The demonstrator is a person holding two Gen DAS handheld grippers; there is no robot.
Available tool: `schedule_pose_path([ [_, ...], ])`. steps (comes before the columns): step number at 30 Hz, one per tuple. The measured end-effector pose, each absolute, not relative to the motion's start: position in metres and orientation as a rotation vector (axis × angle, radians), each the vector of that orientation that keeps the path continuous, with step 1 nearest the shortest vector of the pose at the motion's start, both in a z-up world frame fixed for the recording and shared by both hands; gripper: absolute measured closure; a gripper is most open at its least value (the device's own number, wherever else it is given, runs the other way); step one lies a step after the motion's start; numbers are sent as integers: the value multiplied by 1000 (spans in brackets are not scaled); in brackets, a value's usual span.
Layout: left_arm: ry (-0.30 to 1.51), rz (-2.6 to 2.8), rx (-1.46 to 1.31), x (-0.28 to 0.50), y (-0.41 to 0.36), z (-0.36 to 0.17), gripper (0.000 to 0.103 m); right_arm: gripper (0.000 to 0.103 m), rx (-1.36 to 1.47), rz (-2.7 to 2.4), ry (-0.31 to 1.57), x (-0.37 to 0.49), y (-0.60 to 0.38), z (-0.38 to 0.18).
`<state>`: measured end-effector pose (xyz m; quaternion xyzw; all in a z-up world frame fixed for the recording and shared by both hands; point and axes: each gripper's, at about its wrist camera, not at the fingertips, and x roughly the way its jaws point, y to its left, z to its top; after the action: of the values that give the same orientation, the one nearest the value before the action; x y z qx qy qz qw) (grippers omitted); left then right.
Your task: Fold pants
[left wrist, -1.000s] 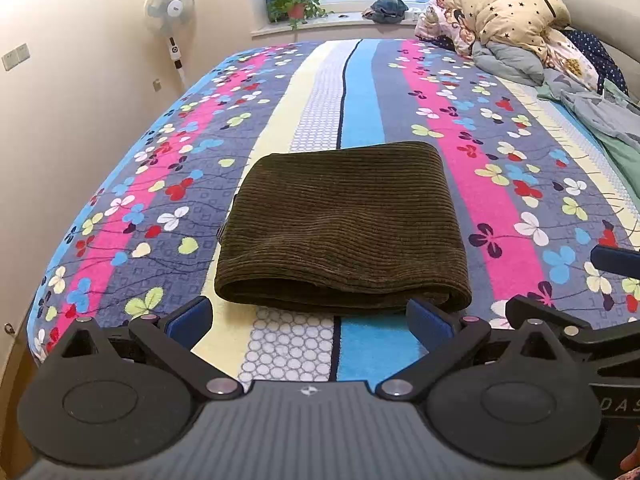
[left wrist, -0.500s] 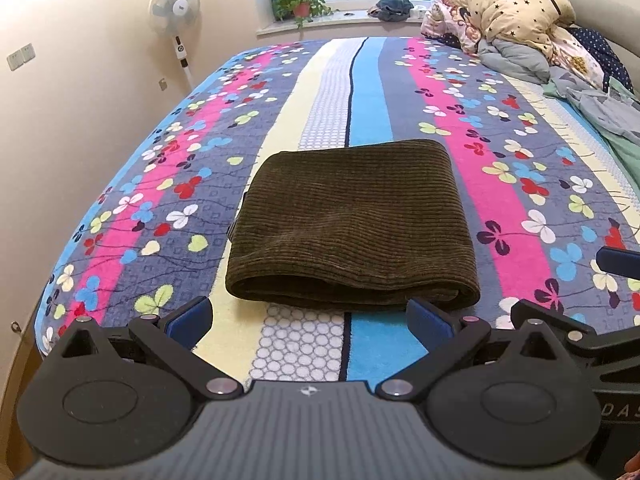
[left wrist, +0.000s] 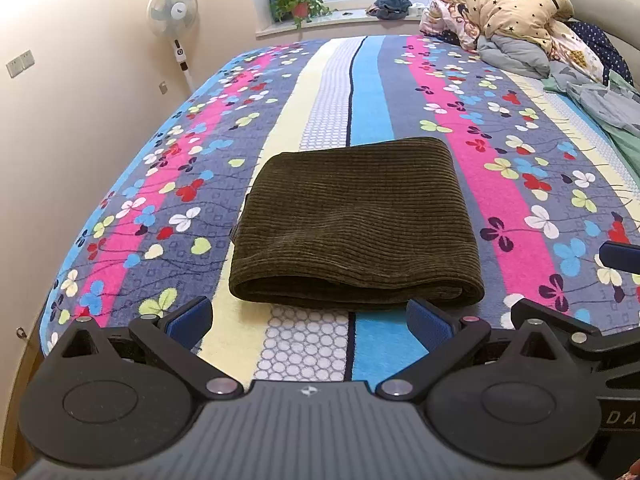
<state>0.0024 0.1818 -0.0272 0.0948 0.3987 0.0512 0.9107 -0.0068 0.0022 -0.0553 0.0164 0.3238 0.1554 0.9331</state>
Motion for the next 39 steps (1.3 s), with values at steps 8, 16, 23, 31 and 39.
schedule_pose_path([
  [8,821,102,202,3,183,-27,0,1,37,319,669,-8,6,-54],
  [16,819,99,211,4,185,-29,0,1,40,318,672,-8,8,-55],
  [23,818,99,212,4,185,-29,0,1,41,317,675,-8,10,-56],
  [31,818,99,213,4,186,-30,0,1,44,318,677,-7,12,-57],
  [39,818,100,212,5,187,-30,0,1,47,319,676,-7,12,-57],
])
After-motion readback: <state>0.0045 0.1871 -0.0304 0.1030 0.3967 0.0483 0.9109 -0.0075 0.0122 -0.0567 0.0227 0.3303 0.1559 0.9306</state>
